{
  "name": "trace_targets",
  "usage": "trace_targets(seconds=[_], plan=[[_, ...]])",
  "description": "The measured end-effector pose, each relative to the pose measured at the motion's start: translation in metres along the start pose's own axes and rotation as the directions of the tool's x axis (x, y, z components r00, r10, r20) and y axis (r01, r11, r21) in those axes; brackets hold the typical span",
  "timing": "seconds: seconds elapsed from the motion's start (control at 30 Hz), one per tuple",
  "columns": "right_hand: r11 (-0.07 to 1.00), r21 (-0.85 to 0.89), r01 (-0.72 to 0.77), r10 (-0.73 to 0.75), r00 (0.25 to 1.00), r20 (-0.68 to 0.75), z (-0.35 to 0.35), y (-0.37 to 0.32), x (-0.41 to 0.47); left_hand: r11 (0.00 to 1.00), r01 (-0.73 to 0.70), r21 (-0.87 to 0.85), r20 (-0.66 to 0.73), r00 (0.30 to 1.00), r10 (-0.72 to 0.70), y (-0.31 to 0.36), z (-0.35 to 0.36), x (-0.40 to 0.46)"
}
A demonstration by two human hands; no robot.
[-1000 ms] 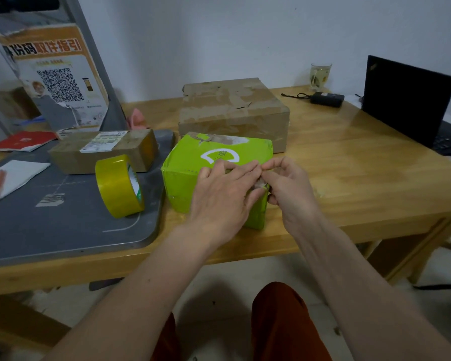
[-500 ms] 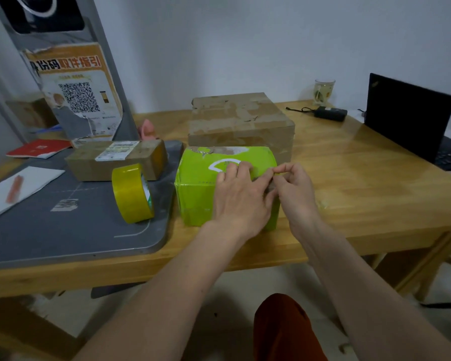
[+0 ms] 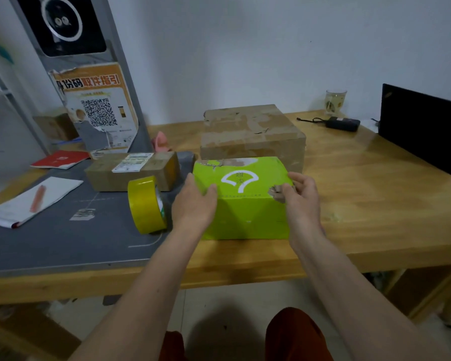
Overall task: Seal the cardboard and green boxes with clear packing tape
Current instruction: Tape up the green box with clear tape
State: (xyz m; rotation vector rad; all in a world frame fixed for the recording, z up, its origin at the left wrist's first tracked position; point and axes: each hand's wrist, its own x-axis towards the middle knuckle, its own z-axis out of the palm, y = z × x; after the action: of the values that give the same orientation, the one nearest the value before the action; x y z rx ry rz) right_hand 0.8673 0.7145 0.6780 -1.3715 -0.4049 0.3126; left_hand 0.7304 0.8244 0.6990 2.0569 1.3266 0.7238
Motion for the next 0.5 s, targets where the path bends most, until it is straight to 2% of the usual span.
trace_targets(seconds=[0.13, 0.23, 0.27, 0.33, 0.4, 0.5], plan=[[0.999, 0.029, -0.033, 0.034, 0.999, -0.040, 0.004, -0.004, 0.007, 0.995, -0.004, 0.103, -0.092, 0.996, 0.014, 0.001, 0.000, -0.019], [0.999, 0.007, -0.052, 0.053, 0.998, -0.026, 0.005, -0.009, 0.006, 0.998, 0.027, 0.059, -0.105, 0.994, -0.020, 0.002, -0.002, -0.022], [0.998, -0.001, -0.058, 0.058, 0.998, -0.014, 0.003, -0.009, 0.008, 0.999, 0.034, -0.009, -0.093, 0.995, -0.035, 0.001, -0.002, -0.023], [0.997, -0.027, -0.071, 0.072, 0.997, 0.028, -0.002, -0.012, 0.007, 0.962, 0.063, -0.266, -0.077, 0.993, -0.087, -0.003, 0.001, -0.028], [0.997, -0.028, -0.076, 0.078, 0.995, 0.068, -0.008, -0.010, 0.006, 0.845, 0.092, -0.527, -0.087, 0.983, -0.161, -0.008, 0.005, -0.035], [0.998, -0.019, -0.061, 0.062, 0.997, 0.055, -0.009, -0.003, 0.000, 0.731, 0.139, -0.668, -0.075, 0.965, -0.252, -0.008, 0.010, -0.040]])
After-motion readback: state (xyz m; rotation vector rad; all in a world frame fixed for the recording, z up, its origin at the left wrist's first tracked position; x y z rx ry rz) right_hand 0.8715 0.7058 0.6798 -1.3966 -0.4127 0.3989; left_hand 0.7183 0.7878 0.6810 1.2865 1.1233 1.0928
